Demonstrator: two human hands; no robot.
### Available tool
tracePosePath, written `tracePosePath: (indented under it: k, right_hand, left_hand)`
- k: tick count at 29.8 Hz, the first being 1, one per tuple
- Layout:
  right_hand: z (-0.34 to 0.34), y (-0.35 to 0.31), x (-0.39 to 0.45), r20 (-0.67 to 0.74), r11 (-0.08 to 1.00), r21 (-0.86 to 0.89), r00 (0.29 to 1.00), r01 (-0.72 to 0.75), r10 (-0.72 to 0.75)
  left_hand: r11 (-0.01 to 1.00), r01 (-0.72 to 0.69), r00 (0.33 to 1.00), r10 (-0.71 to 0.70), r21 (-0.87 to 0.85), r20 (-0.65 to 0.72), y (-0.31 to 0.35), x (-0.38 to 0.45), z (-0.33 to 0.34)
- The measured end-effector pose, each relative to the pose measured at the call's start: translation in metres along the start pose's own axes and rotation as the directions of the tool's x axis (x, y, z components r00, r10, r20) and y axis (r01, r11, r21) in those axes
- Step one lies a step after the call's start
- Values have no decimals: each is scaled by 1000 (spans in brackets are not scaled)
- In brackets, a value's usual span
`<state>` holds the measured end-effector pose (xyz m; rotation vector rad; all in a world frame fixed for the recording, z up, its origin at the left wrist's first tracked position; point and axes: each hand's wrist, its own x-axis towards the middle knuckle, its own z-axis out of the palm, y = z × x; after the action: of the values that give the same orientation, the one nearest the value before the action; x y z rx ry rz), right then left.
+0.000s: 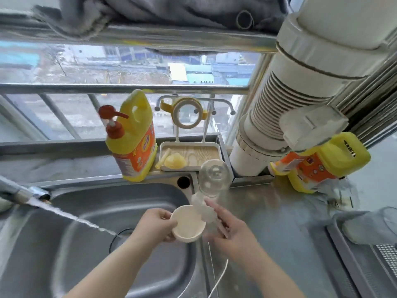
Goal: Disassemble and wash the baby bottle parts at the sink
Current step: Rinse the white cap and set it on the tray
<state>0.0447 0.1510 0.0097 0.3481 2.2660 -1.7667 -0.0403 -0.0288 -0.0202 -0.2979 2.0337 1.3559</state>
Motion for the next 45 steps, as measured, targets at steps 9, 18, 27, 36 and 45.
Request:
tracePosePath:
  k: [9, 18, 27, 36, 45]
  right_hand:
    - [121, -45, 31, 238, 972, -199, 968, 126, -77]
    - [186, -77, 48, 149, 977, -201, 988, 65, -35]
    - [205, -85, 43, -104, 889, -457, 989, 43, -102]
    - [212, -86, 45, -104, 784, -613, 975, 94, -198]
    - [208, -79, 58, -67, 824, -560, 986, 92, -156]
  left_hand:
    - [991, 73, 997, -73, -110, 1, -49, -17, -128]
    - [785, -566, 823, 526, 252, 213, -66, -27, -196]
    - [817, -528, 848, 498, 232, 181, -73, -9, -218]
    - [931, -344, 920, 360, -123, 153, -59, -7, -209]
    - [959, -180, 937, 234, -218, 258, -48, -11, -210]
